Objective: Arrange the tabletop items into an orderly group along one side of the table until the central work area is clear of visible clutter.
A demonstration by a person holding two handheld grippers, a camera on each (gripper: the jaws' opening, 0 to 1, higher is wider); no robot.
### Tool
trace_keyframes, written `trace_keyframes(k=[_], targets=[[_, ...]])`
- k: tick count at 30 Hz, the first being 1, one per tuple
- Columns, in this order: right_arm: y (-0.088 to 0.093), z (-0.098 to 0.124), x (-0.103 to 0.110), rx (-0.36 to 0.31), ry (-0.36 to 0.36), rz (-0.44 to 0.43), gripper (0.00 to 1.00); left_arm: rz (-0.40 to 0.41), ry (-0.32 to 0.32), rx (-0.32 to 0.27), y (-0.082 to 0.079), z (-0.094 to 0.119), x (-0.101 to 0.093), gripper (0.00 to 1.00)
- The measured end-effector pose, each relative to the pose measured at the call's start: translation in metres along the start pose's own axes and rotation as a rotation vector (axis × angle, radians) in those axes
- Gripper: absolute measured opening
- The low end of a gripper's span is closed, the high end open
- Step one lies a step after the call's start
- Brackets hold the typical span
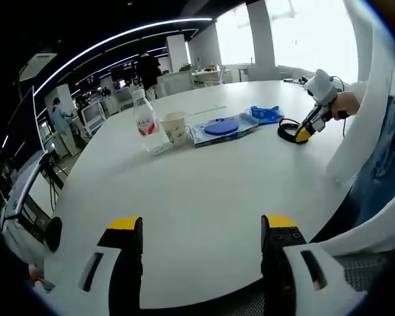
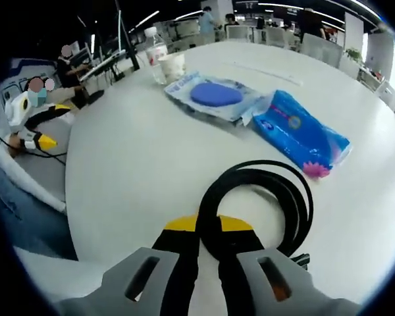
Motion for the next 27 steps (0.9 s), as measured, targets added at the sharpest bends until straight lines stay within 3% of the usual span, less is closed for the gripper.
trace_keyframes(k=[5, 9, 15, 21, 27], targets=[[0.0, 0.002, 0.008, -0.009, -0.006, 0.033, 0.22, 0.001, 0.001, -0.001, 0.0, 0.0, 0.0, 0.75], [-0.003, 0.007, 0.013, -0.043, -0.004, 0.034, 0.25, 0.012, 0.008, -0.005, 0.0, 0.0, -0.001, 0.76], [-0.014, 0.024, 0.017, -0.157, -0.005, -0.046, 0.32, 0.05, 0.014, -0.017, -0.002, 0.001, 0.0, 0.78], [-0.026, 0.049, 0.024, -0.289, 0.001, -0.125, 0.49, 0.083, 0.024, -0.031, -0.004, 0.001, -0.001, 0.82], [-0.027, 0.076, 0.021, -0.393, 0.061, -0.214, 0.63, 0.116, 0.021, -0.034, -0.005, 0.001, 0.002, 0.84]])
Point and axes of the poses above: the point that each gripper's makers call its tool centre point, and the gripper's own axes: z roughly backward along the fingers, x roughly to its left, y roughly out of its underside, the point moved 2 cm from there along z, roughly backward along the fingers, and after that the axes turned 6 degrees about z, right-handed, at the moved point
